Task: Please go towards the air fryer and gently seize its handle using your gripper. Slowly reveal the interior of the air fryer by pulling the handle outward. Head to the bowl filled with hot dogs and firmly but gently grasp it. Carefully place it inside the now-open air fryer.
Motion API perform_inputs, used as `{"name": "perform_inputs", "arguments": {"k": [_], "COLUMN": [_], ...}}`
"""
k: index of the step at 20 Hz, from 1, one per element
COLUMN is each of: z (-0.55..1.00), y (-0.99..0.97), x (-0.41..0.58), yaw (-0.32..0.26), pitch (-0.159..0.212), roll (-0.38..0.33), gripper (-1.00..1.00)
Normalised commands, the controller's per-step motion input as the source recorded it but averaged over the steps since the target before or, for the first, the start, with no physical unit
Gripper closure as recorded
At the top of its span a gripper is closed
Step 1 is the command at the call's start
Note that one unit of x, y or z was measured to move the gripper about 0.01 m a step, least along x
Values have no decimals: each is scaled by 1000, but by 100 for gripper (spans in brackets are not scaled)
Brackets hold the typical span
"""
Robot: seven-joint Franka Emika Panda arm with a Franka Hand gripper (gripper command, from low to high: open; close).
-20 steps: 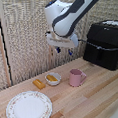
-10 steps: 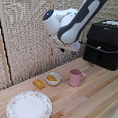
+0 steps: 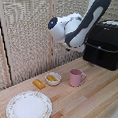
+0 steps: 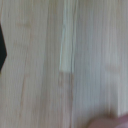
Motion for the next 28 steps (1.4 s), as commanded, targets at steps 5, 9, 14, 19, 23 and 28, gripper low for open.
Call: {"name": "perform_inputs", "arguments": {"k": [5, 9, 14, 19, 23, 28], "z": [-147, -230, -285, -266, -288, -278], "y": [-597, -610, -634, -679, -629, -549], "x": [-189, -388, -391, -247, -101, -50], "yaw": [139, 88, 27, 18, 50, 56], "pitch": [-115, -119, -118, -73, -44, -11], "roll": [-192, -126, -57, -7, 0, 0], "gripper": [-100, -100, -100, -100, -100, -100]}}
